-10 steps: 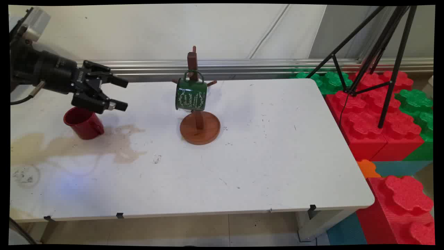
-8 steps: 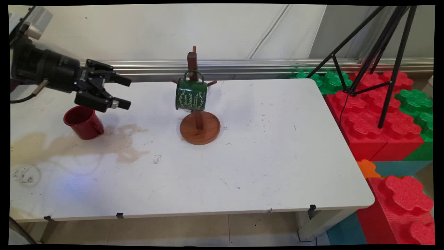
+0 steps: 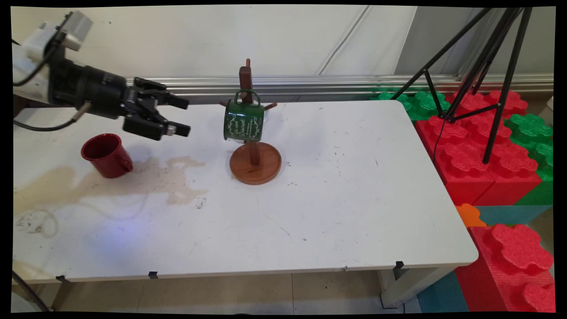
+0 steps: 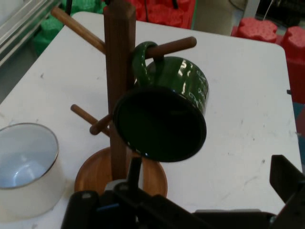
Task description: Pick up the green mug from the rack, then place the picked object on the table
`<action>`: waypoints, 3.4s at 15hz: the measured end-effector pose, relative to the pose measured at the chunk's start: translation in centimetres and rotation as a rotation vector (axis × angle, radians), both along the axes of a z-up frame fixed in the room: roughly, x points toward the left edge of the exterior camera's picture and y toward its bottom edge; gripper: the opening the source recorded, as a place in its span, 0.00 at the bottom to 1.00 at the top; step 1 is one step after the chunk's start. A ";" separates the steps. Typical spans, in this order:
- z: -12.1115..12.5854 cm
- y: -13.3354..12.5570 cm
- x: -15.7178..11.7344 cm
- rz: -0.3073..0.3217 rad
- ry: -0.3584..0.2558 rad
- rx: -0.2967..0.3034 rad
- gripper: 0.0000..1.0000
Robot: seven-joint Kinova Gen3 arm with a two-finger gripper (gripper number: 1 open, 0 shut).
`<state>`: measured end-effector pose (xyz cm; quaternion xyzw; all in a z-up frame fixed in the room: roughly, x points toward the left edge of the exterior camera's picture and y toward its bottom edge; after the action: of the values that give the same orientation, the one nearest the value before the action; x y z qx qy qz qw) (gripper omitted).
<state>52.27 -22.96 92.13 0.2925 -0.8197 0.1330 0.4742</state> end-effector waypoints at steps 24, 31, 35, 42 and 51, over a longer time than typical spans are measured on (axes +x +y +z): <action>-5.2 -4.5 -4.9 0.033 0.109 0.016 1.00; -5.7 -4.4 -5.4 0.023 0.126 0.031 0.00; -5.6 -4.0 -5.6 0.009 0.134 0.041 0.00; -4.6 -3.4 -6.1 -0.026 0.159 0.045 0.00; -3.3 -1.7 -6.5 -0.078 0.160 0.056 0.00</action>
<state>45.76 -24.62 88.79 0.2832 -0.7933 0.0675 0.5347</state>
